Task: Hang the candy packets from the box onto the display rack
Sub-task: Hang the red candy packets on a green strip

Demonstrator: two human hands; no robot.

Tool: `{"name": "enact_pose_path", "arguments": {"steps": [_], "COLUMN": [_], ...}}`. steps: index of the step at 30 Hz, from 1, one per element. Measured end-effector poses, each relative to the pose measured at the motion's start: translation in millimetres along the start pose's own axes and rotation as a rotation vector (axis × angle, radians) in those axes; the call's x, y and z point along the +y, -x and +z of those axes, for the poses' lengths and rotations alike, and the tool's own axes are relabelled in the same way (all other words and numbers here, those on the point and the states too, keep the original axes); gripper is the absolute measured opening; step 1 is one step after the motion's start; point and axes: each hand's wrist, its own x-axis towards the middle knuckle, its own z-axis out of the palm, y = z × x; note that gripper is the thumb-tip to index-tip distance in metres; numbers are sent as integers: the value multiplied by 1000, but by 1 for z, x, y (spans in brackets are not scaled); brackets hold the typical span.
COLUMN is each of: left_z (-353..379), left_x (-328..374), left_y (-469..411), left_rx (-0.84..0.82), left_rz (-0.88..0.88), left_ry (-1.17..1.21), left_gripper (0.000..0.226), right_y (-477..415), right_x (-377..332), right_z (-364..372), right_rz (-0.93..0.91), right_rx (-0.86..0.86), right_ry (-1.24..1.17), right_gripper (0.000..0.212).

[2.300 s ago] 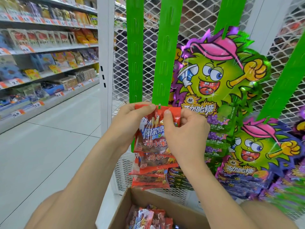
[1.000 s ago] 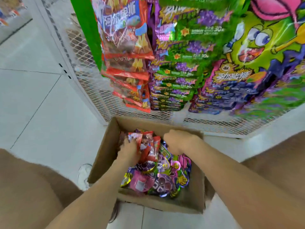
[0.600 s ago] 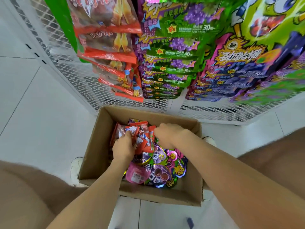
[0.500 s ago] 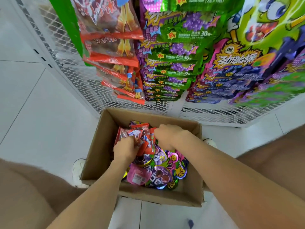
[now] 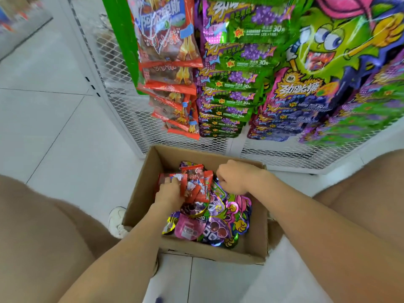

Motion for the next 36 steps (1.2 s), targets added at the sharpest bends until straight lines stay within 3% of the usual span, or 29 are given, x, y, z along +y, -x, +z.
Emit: {"name": "enact_pose_path", "arguments": {"steps": [4, 9, 16, 20, 22, 25, 30, 33, 36], "left_z": [3, 11, 13, 1, -6, -35, -124, -178, -229], "left_x": [-3, -21, -17, -13, -9, 4, 52, 75, 87], "left_y": [-20, -47, -36, -24, -17, -4, 37, 64, 89], "left_rx": [40, -83, 73, 34, 60, 61, 61, 68, 74], "left_rz": [38, 40, 76, 98, 159, 264, 441, 530, 520], "left_ry": [-46, -176, -291, -326, -210, 194, 626, 769, 893], "left_gripper": [72, 102, 57, 30, 24, 7, 12, 12, 11], "right_y": [-17, -43, -58, -48, -41, -26, 7, 30, 58], "right_x": [7, 14, 10, -2, -4, -4, 1, 1, -10], "right_z": [21, 29, 25, 16, 11, -7, -56, -85, -117], "right_rz": [52, 54, 46, -2, -15, -26, -42, -68, -97], "right_rx": [-63, -110, -135, -91, -66, -18, 144, 316, 539], "right_ry": [37, 52, 81, 85, 50, -83, -286, -399, -533], "right_gripper": [12, 26, 8, 27, 30, 9, 48, 24, 20]}}
